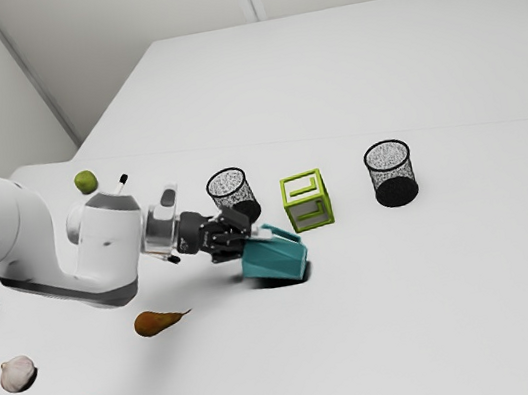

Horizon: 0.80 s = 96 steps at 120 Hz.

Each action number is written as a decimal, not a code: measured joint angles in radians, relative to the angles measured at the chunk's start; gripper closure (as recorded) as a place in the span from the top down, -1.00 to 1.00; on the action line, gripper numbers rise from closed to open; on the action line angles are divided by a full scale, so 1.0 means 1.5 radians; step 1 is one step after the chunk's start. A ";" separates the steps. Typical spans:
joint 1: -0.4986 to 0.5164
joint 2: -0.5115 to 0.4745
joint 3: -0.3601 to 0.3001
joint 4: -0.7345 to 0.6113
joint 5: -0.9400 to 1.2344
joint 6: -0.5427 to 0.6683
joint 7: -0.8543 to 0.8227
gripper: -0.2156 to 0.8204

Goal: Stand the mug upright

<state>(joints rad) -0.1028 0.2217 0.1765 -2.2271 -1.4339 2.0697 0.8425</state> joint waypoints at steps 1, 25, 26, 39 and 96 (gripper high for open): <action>0.000 0.000 0.000 0.000 0.000 0.000 0.001 -0.65; 0.000 0.000 0.000 0.000 -0.002 -0.004 0.015 -0.82; 0.000 0.000 0.000 0.000 -0.002 -0.004 0.016 -0.83; 0.001 -0.007 -0.003 0.001 -0.001 -0.003 0.021 -0.84; -0.006 -0.107 -0.135 0.087 0.696 0.087 -0.136 -0.84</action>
<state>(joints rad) -0.1123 0.0618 -0.0261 -2.0962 -0.3902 2.2003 0.6385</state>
